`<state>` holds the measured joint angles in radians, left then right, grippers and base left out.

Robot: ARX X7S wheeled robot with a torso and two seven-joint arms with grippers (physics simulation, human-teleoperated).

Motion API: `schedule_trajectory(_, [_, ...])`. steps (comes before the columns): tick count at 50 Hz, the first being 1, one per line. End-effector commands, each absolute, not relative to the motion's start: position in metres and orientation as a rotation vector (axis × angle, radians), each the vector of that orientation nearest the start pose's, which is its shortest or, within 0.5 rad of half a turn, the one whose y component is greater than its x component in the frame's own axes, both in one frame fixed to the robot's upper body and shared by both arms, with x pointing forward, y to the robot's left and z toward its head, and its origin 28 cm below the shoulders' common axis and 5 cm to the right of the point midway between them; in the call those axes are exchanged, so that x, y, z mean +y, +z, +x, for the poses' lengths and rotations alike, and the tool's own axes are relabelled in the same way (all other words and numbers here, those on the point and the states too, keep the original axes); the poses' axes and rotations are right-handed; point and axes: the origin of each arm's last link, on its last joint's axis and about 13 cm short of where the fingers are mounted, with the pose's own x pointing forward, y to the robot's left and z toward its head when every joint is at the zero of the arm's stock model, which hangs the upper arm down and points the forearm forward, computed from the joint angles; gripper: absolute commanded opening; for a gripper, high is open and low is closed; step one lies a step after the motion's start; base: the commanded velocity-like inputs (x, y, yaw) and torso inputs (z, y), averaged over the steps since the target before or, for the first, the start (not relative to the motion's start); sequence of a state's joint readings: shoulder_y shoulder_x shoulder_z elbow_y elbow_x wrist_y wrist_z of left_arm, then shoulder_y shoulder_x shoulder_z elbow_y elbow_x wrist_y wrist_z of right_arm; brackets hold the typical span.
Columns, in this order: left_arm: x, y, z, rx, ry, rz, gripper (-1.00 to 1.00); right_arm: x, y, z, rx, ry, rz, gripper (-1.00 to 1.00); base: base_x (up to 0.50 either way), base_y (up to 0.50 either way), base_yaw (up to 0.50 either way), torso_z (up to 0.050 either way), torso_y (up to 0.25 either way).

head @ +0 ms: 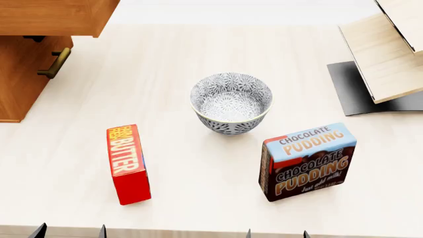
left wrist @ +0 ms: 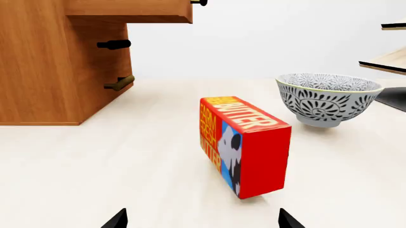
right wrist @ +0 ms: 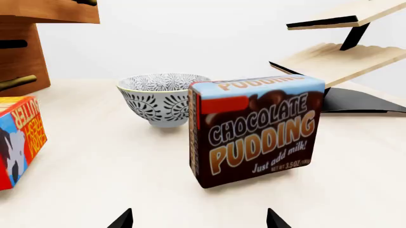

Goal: Close the top drawer of the cabinet.

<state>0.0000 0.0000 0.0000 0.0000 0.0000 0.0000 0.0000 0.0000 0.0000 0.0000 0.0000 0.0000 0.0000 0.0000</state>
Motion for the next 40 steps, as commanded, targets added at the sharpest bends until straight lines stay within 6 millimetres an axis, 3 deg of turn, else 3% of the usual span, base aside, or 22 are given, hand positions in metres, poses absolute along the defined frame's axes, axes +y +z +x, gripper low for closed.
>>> schedule_trajectory(1, [0.205,0.014,0.210,0.000,0.000,0.000,1.00,-0.096,0.013,0.210,0.000,0.000,0.000,1.00,0.00,0.00,0.00,0.000,0.000])
schedule_trajectory(18, [0.207,0.010,0.225,0.040,0.035,-0.024,1.00,-0.099,0.014,0.225,0.017,-0.053,-0.027,1.00,0.00,0.00,0.00,0.000,0.000])
schedule_trajectory(40, [0.207,0.012,0.223,0.038,0.026,-0.019,1.00,-0.098,0.014,0.226,0.039,-0.057,-0.047,1.00,0.00,0.00,0.00,0.045,0.000])
